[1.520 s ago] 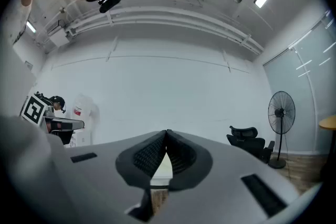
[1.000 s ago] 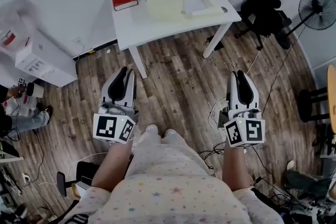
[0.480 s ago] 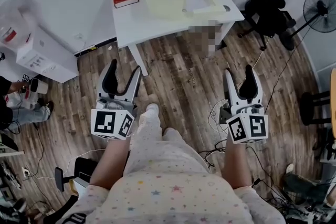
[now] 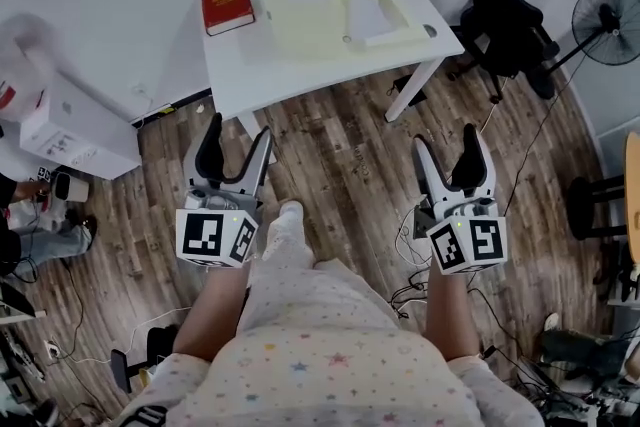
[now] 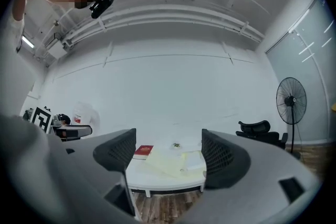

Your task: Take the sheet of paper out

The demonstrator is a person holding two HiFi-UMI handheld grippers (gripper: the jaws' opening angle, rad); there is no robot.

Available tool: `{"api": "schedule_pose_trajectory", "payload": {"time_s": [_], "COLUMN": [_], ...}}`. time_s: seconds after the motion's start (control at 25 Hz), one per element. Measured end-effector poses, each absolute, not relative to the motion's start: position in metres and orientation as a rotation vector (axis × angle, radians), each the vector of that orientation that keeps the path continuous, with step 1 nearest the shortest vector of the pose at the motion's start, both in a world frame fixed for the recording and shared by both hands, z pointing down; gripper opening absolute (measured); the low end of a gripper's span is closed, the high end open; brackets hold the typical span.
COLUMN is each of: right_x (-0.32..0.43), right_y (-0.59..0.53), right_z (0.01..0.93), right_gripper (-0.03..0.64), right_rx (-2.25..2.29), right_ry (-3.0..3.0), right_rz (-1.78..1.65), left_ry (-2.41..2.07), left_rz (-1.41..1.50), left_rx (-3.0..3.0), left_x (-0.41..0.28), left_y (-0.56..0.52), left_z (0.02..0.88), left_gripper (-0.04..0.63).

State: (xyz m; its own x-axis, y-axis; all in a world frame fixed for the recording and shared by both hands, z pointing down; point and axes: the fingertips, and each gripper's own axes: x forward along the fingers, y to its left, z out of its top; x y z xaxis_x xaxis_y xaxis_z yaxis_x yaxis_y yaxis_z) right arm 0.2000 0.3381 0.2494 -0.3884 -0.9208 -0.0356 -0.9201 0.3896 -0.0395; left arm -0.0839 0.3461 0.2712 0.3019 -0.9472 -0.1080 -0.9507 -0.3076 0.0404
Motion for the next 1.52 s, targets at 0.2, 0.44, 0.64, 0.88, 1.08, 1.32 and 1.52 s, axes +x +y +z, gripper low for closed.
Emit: {"api": "schedule_pose_trajectory", "payload": {"time_s": [0.2,0.44,0.64,0.88,1.08,1.32,1.52], "right_x": [0.177,0.145,0.123,0.117,0.126,0.121,0.127], "right_y": [0.276,0.197,0.150,0.120,0.101,0.059,0.007], "right_z": [0.247,0.251,0.249,0.252,0.263,0.272,0.267], "right_gripper": [0.376,0.377,0.379,0.377,0.377,0.377,0.379], "right_rx": [-1.726,-1.770,-1.805,-1.834,-1.863,-1.808,-1.761], "right_ry": [2.563,2.535,2.497,2.474,2.465,2.500,2.536], "right_rz": [-0.032,-0.057,-0.083,-0.129,-0.169,-0.190,-0.188], "left_ry": [1.807,1.788,1.765,1.771,1.787,1.821,1.854], "left_rz": [0.180,0.172,0.168,0.181,0.176,0.176,0.195], "left_rx": [-2.538,-2.558,-2.588,-2.632,-2.650,-2.622,-2.582], "left_x": [-0.104,-0.143,-0.170,-0.181,-0.180,-0.179,-0.170], "left_y": [0.276,0.202,0.156,0.121,0.101,0.071,0.028], "left_z": [0.268,0.270,0.273,0.285,0.295,0.298,0.289], "left_gripper": [0.287,0.287,0.287,0.287,0.287,0.287,0.287]}}
